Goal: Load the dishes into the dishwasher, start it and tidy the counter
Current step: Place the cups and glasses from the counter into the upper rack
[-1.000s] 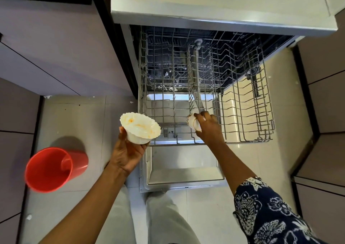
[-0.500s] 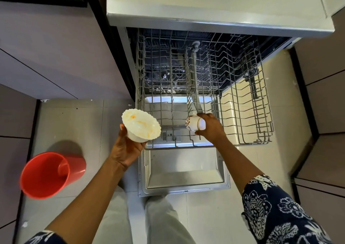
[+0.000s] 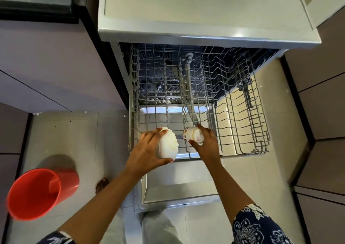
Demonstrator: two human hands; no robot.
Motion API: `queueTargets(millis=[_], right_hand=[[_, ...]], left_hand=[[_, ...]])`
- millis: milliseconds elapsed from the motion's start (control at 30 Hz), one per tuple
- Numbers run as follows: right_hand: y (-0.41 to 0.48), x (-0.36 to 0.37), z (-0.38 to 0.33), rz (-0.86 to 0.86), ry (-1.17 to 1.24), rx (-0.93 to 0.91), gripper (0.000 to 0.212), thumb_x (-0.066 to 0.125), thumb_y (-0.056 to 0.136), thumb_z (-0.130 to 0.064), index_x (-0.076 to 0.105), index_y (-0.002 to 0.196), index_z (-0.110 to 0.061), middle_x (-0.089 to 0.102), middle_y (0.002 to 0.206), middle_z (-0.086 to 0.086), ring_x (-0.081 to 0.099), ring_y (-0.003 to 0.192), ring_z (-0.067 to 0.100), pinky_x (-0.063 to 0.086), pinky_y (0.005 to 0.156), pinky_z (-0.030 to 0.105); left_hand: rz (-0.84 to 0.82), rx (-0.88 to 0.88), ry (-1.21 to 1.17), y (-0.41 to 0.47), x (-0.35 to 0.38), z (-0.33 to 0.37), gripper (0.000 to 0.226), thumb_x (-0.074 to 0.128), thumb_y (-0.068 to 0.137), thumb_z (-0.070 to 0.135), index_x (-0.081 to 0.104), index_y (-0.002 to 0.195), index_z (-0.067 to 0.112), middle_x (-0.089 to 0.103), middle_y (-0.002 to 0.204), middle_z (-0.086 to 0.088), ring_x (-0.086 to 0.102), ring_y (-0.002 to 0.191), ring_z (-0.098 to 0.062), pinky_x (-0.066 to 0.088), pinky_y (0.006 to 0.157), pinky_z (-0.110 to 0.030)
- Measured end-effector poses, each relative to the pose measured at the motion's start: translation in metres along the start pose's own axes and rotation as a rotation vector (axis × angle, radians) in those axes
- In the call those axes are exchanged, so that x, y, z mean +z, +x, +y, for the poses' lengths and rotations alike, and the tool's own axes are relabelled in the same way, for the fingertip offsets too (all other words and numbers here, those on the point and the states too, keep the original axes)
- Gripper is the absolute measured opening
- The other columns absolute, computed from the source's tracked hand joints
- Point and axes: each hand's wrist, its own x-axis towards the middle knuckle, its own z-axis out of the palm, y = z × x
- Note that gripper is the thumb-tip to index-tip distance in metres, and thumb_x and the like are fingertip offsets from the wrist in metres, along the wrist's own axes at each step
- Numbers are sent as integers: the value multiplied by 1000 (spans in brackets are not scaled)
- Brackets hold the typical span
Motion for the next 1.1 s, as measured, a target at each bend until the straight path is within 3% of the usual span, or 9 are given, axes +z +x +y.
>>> queueTargets(millis=[167, 300, 433, 533, 633, 833, 967, 1100], right_hand=[[-3, 6, 2, 34, -101, -70, 71, 75, 77, -30, 42, 140, -18, 46, 132, 14, 45, 120, 29, 45, 95, 37], [-6, 12, 8, 76, -13, -62, 70, 78, 74, -27, 46, 136, -20, 47, 130, 9, 48, 118, 24, 46, 88, 27], [0, 10, 9, 62, 102, 3, 71, 78, 74, -23, 45, 136, -22, 46, 129, 6, 48, 117, 23, 53, 90, 36], [0, 11, 6, 51, 118, 31, 71, 76, 76, -27, 42, 138, -25, 44, 131, 6, 47, 118, 22, 48, 89, 28], [3, 12, 2, 37, -4, 26, 72, 73, 79, -33, 38, 141, -23, 43, 135, 8, 43, 122, 23, 40, 89, 24], [15, 18, 0, -132, -399, -168, 69, 63, 86, -38, 31, 145, -24, 34, 145, 10, 35, 130, 32, 39, 102, 41], [34, 22, -16, -260, -570, -174, 68, 63, 86, -33, 30, 144, -25, 35, 143, 8, 34, 130, 34, 38, 103, 42], [33, 26, -16, -252, -519, -142, 67, 67, 84, -28, 32, 142, -26, 37, 142, 6, 36, 130, 32, 38, 103, 41]], left_hand=[[46, -76, 33, 2, 33, -3, 104, 86, 51, 51, 34, 136, 22, 51, 134, -11, 48, 113, -33, 49, 85, -43], [103, -131, 19, 1, 50, -9, 102, 89, 50, 46, 38, 135, 19, 50, 135, -11, 47, 114, -33, 49, 84, -41], [128, -207, 23, 5, 58, -14, 104, 90, 51, 43, 36, 136, 19, 49, 135, -11, 45, 115, -33, 47, 86, -40], [108, -259, 27, 7, 59, -14, 102, 89, 53, 43, 41, 138, 16, 48, 135, -11, 45, 117, -34, 48, 88, -44], [94, -308, 9, 8, 59, -12, 100, 88, 56, 42, 41, 140, 15, 46, 137, -10, 40, 120, -32, 45, 92, -43], [79, -345, -11, 9, 64, -14, 101, 87, 57, 42, 38, 141, 17, 44, 139, -8, 37, 123, -30, 44, 94, -44], [77, -346, 15, 9, 65, -15, 103, 88, 56, 43, 37, 142, 16, 44, 140, -9, 37, 124, -31, 43, 96, -43], [71, -362, -25, 10, 63, -11, 102, 87, 58, 42, 35, 143, 17, 42, 141, -8, 35, 125, -30, 42, 97, -43]])
